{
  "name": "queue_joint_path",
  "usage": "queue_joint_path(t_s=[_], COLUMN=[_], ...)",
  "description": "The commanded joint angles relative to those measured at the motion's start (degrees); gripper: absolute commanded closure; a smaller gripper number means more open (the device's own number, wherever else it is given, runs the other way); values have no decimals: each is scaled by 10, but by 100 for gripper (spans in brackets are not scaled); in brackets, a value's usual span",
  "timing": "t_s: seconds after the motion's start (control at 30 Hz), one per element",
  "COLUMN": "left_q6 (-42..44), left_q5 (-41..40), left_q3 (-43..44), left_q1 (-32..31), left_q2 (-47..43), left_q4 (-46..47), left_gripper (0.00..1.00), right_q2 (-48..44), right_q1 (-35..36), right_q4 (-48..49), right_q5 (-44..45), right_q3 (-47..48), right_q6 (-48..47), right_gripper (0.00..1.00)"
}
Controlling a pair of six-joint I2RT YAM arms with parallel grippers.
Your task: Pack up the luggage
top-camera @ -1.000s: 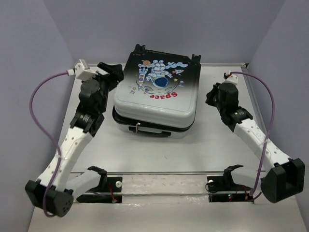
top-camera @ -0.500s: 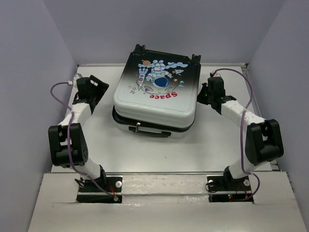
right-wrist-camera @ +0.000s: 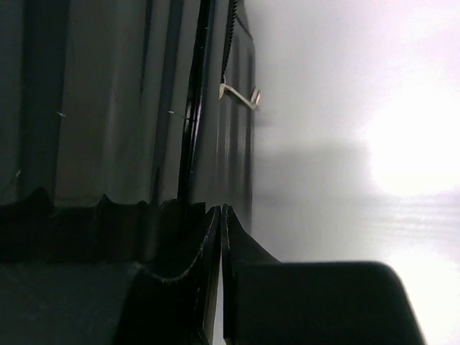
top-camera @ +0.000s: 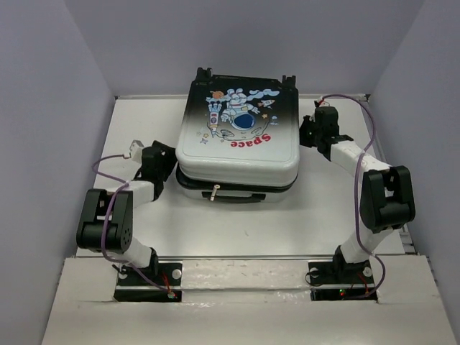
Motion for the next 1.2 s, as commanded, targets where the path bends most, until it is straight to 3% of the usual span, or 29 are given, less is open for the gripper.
queue_joint_path(t_s=[0.0,0.1,0.13,0.27,0.3,0.4,0.47,0.5,0.53,0.67,0.83,0.97,1.07,1.13,1.17], left_q6=[-16,-47,-74,-146,-161,-211,-207,-193,-183,-68,82,163,202,220,228], left_q5=[33,-31,-69,-147,-196,-303,-345,-379,-406,-520,-553,-576,-525,-400,-299], left_q3=[-117,-168,-188,-203,-198,-176,-141,-125,-110,-19,94,212,271,288,301], left_q1=[-128,-227,-291,-423,-492,-611,-640,-640,-640,-629,-611,-579,-526,-420,-376], left_q2=[-79,-131,-167,-240,-250,-293,-331,-346,-384,-498,-588,-537,-474,-425,-405], left_q4=[21,26,23,-17,-51,-109,-187,-210,-270,-365,-389,-398,-401,-387,-384], left_gripper=[13,14,14,15,15,15,15,14,14,13,12,2,1,1,1], right_q2=[3,5,12,32,38,56,75,84,105,141,171,158,132,100,87], right_q1=[27,27,27,22,16,-3,-14,-22,-22,-32,-46,-51,-51,-51,-51], right_q4=[60,49,38,-22,-27,-38,-67,-83,-114,-159,-184,-196,-202,-202,-201], right_q5=[-142,-186,-221,-288,-301,-326,-338,-338,-330,-310,-275,-244,-197,-179,-161], right_q3=[36,48,61,92,101,127,159,180,222,311,395,441,443,431,425], right_q6=[-22,-50,-65,-102,-105,-109,-108,-109,-110,-99,-61,-58,-71,-80,-86], right_gripper=[90,88,87,84,81,70,61,52,47,23,9,1,0,0,0])
